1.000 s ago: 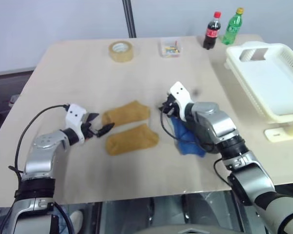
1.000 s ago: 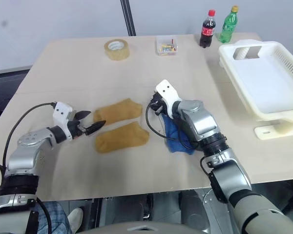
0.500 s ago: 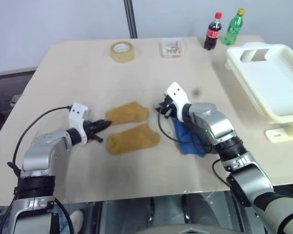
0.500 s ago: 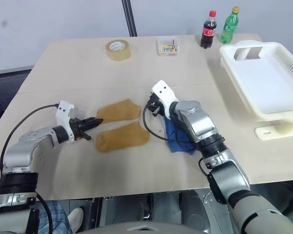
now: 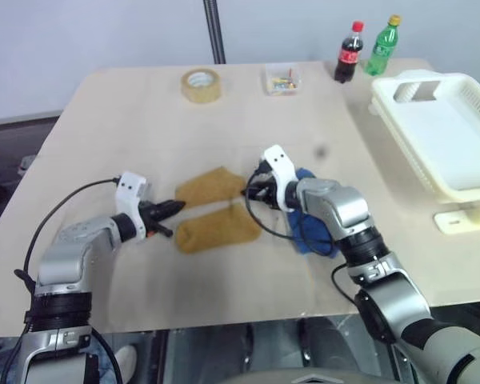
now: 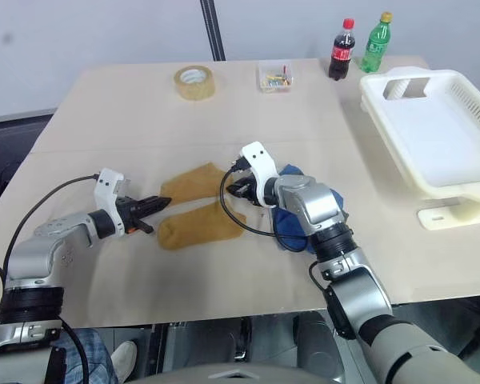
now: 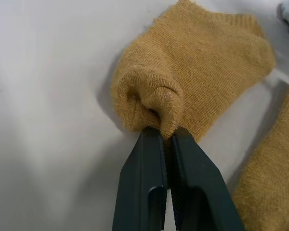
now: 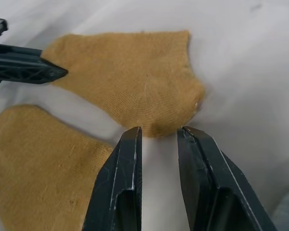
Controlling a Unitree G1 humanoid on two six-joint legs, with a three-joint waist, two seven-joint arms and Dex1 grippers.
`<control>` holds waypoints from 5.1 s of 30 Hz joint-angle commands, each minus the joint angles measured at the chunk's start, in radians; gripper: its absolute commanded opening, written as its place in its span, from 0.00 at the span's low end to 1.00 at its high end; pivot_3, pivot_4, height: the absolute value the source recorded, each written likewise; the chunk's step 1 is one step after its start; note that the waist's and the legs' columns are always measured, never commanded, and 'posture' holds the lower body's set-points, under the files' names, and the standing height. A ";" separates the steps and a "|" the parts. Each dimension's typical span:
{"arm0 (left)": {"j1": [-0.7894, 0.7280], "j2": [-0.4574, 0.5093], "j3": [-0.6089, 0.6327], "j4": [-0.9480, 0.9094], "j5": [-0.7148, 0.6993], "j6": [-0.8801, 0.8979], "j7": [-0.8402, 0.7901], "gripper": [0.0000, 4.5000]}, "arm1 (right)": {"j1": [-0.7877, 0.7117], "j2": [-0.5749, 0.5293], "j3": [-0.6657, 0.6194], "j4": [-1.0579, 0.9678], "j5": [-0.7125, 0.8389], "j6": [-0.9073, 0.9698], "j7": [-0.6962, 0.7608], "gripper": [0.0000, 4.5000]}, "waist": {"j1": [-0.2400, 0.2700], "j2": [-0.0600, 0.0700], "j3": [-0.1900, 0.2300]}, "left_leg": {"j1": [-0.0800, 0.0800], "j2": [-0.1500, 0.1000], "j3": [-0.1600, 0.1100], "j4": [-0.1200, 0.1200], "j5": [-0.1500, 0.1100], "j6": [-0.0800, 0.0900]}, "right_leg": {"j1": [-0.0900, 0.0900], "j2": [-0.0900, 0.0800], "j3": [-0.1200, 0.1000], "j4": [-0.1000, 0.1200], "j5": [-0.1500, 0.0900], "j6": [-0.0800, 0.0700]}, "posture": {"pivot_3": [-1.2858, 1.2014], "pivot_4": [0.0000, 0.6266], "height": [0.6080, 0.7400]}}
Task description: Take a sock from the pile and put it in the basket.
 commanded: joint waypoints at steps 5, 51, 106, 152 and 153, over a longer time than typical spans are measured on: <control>0.028 -0.012 -0.041 0.000 -0.003 0.036 -0.010 0.02 | -0.060 0.047 -0.052 0.088 0.016 -0.019 -0.069 0.26 | 0.000 0.000 0.000 | 0.000 0.000 0.000 0.000 0.000 0.000 | 0.000 0.000 0.000 0.000 0.000 0.000 | 0.52 0.24 0.99; 0.626 -0.108 0.174 -0.664 -0.245 -0.165 -0.013 0.00 | 0.241 -0.150 -0.161 -0.854 0.364 0.710 -0.144 0.01 | 0.015 0.000 0.000 | -0.012 0.002 -0.003 0.001 -0.001 0.001 | -0.007 -0.003 -0.003 -0.004 0.000 0.000 | 0.52 0.24 0.99; 0.594 -0.201 0.054 -0.564 -0.160 -0.243 0.112 0.99 | 0.159 -0.210 0.344 -0.347 -0.093 -0.365 0.091 0.60 | 0.019 -0.001 -0.001 | -0.009 0.000 -0.006 0.004 0.002 -0.002 | -0.002 0.000 -0.008 -0.005 0.000 0.000 | 0.52 0.24 0.99; 0.381 -0.226 0.148 -0.330 -0.568 0.243 0.286 0.99 | 0.175 -0.179 0.344 -0.170 -0.309 -0.436 0.065 0.60 | 0.032 0.006 -0.012 | 0.009 -0.001 -0.011 0.002 -0.001 0.001 | 0.018 -0.001 -0.013 -0.009 0.000 0.000 | 0.52 0.24 0.99; 0.351 -0.240 0.173 -0.281 -0.605 0.275 0.302 0.99 | 0.176 -0.181 0.341 -0.173 -0.311 -0.436 0.063 0.60 | 0.033 0.005 -0.012 | 0.009 -0.001 -0.011 0.002 -0.001 0.001 | 0.018 -0.001 -0.013 -0.009 0.000 0.000 | 0.52 0.24 0.99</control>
